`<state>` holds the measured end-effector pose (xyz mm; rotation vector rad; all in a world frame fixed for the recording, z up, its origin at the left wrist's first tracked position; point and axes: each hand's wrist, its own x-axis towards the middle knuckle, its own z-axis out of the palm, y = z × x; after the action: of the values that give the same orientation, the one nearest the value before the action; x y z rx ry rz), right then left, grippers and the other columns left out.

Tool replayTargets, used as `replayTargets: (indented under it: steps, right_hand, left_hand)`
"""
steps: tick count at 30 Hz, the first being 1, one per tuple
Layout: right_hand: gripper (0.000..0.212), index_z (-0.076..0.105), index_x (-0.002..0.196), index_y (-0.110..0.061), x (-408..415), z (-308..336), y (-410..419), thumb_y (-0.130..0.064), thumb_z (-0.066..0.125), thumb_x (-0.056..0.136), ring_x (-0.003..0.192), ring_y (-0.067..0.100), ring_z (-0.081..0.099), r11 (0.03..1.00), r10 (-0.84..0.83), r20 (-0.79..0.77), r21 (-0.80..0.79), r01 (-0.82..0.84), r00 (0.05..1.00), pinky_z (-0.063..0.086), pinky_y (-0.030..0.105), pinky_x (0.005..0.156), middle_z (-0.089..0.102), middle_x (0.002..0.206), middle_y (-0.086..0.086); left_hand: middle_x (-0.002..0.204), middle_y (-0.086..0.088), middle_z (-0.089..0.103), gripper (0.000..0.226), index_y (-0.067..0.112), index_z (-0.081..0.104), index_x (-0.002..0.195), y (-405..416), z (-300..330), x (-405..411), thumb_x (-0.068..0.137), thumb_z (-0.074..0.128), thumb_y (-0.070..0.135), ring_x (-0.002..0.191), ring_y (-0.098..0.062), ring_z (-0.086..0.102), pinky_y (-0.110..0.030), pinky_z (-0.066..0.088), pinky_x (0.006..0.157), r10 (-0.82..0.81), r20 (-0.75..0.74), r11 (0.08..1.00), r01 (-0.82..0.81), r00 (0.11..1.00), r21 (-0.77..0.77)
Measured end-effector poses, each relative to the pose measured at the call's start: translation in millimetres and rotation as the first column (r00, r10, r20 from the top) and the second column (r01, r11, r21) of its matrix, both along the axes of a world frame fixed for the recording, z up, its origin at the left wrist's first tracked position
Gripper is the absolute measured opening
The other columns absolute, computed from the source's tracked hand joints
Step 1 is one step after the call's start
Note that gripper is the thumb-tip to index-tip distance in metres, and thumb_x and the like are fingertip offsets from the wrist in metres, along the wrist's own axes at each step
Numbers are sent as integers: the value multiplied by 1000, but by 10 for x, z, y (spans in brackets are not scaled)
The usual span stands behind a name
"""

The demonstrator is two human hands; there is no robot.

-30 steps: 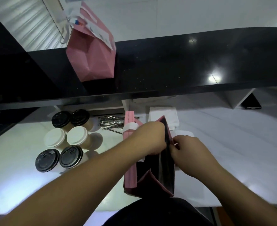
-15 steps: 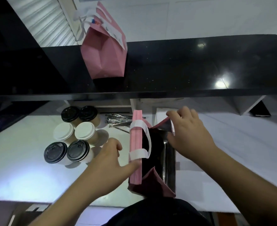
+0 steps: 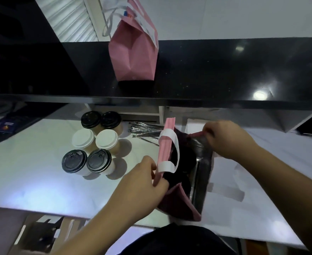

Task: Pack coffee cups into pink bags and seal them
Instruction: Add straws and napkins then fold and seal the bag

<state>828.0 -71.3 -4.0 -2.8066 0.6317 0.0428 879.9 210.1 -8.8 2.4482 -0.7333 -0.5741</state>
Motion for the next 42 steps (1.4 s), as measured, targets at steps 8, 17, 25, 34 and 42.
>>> replayTargets:
  steps: [8,17,25,34,42]
  right_hand:
    - [21,75,91,-24,-441,-107,24,-24,55,98,64,6,56,976,-192,81,117,182,978,46,24,56,69,77,-7]
    - [21,69,81,-37,-893,-85,615,-45,57,96,69,-5,63,877,-295,19,403,263,955,40,12,50,68,73,-26]
    - [24,74,87,-30,-964,-122,48,-24,53,98,71,5,70,724,-391,-123,570,388,912,61,32,69,74,81,-18]
    - [16,74,102,-24,136,-865,-777,-17,62,93,92,17,68,835,-330,-98,434,339,939,57,33,77,72,104,-5]
    - [40,67,130,-23,781,-1474,-915,-32,73,92,121,21,54,966,8,-202,253,45,979,46,34,102,59,133,0]
  left_hand:
    - [78,15,69,14,35,71,90,-139,7,741,98,60,29,75,-6,63,-34,50,63,62,177,993,-43,982,-112]
    - [84,26,74,11,49,74,91,-561,-75,1344,92,63,48,81,3,68,-34,57,70,-90,41,970,97,995,-225]
    - [84,15,75,25,41,77,95,-592,-140,1334,86,61,58,78,-4,70,-30,54,71,-241,-80,934,209,967,-289]
    - [92,11,77,25,39,78,100,-586,-216,1283,89,64,56,86,-5,72,-24,50,75,-254,-195,916,171,947,-364]
    - [97,12,76,16,41,77,97,-558,-245,1366,90,64,47,97,-13,70,-38,55,86,-255,-181,923,183,950,-340]
